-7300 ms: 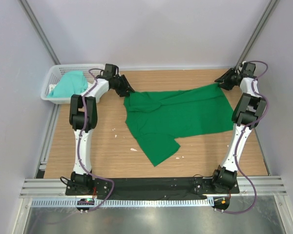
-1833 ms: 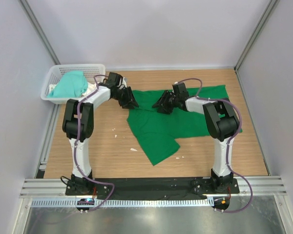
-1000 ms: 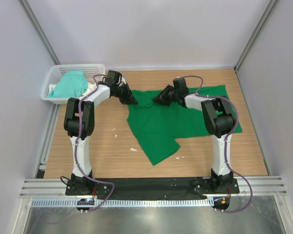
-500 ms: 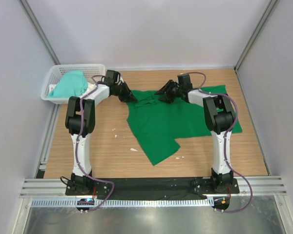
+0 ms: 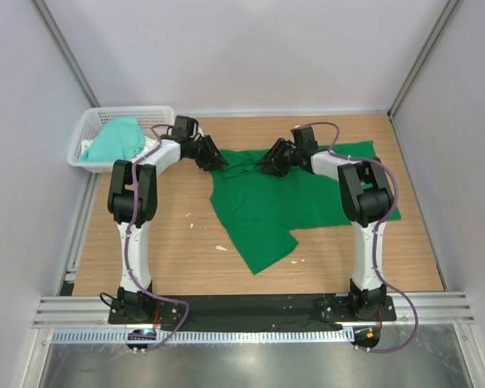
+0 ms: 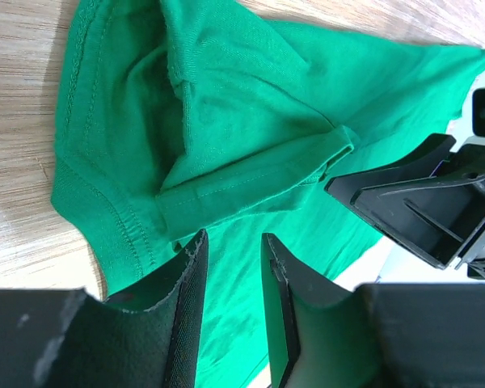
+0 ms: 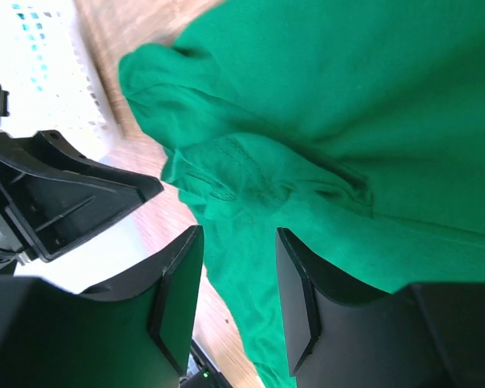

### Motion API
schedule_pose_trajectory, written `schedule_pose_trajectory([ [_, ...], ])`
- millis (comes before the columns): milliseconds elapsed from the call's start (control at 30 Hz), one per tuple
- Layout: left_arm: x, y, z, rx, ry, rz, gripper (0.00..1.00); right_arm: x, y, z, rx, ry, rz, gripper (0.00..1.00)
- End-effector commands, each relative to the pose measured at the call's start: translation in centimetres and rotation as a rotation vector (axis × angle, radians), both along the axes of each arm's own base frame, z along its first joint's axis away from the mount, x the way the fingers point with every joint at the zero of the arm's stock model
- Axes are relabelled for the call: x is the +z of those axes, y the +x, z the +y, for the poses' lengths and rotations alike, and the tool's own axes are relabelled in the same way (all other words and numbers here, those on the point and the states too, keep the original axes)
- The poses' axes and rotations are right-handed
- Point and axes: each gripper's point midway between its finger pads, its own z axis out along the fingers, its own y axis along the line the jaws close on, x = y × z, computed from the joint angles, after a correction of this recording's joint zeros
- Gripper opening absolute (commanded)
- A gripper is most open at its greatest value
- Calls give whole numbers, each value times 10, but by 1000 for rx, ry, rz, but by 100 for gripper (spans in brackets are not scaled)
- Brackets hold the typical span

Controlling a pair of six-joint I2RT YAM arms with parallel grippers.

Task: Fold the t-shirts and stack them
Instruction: Fold the tshirt

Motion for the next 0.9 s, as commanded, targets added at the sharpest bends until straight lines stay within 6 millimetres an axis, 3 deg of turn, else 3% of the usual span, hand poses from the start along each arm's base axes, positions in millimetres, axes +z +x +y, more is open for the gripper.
schedule_pose_trajectory([
  [0,17,9,0,-3,-19,-61,34,18,13,7,-28,47,-66,47],
  [233,13,13,0,3,-23,-52,35,10,19,11,-49,69,-43,46],
  [867,11,10,13,18,48,-70,52,-1,19,10,-59,53,-24,43],
])
